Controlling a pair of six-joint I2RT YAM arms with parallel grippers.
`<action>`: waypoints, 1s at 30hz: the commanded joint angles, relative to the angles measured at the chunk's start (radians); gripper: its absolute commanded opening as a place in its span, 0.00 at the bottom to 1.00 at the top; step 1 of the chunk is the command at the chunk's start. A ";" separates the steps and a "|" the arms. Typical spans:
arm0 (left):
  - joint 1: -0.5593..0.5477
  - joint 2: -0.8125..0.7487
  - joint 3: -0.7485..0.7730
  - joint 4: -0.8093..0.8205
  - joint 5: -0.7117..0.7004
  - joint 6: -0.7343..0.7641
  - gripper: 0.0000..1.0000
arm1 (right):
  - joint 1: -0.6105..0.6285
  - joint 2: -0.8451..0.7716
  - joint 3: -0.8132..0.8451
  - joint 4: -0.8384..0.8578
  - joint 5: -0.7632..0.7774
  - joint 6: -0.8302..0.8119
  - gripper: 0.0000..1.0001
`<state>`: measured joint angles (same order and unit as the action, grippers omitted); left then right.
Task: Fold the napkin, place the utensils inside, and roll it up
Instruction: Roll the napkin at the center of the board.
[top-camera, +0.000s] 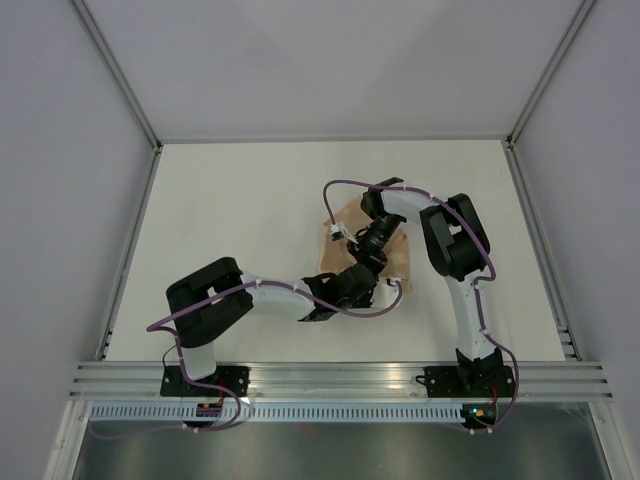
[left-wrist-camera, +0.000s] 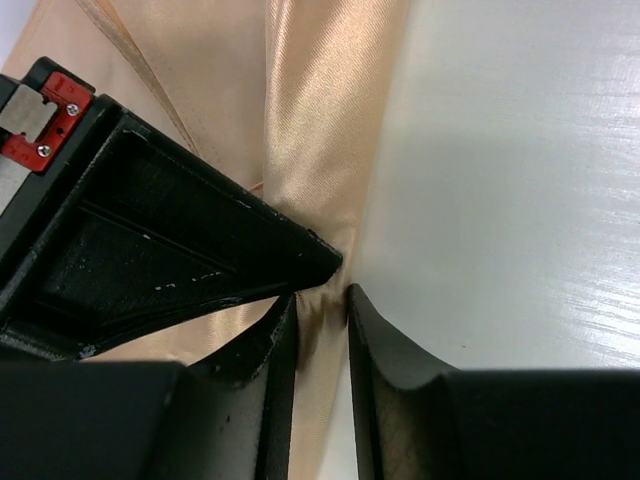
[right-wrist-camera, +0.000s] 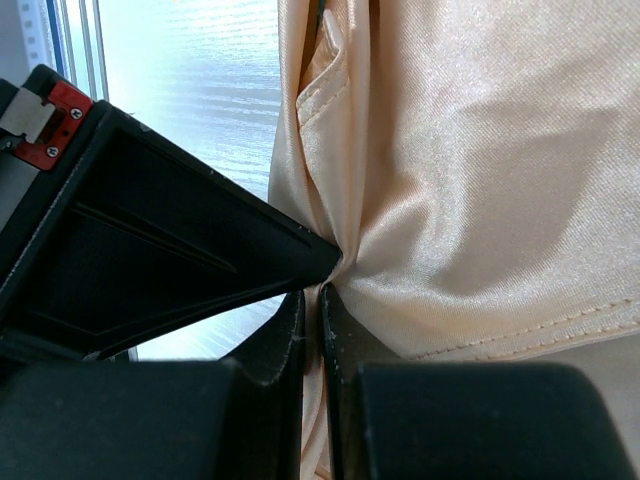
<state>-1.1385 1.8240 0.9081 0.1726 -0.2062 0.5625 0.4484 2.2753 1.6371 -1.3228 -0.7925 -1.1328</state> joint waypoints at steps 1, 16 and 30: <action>0.006 0.040 0.032 -0.126 0.100 -0.027 0.02 | 0.003 0.041 0.007 0.054 0.027 -0.047 0.07; 0.045 0.034 0.170 -0.324 0.240 -0.113 0.02 | -0.183 -0.203 -0.019 0.235 -0.091 0.142 0.59; 0.137 0.124 0.390 -0.622 0.505 -0.200 0.02 | -0.528 -0.529 -0.298 0.668 -0.234 0.442 0.60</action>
<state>-1.0241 1.9148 1.2415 -0.3279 0.1703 0.4309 -0.0036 1.8473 1.3815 -0.7998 -0.9249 -0.7643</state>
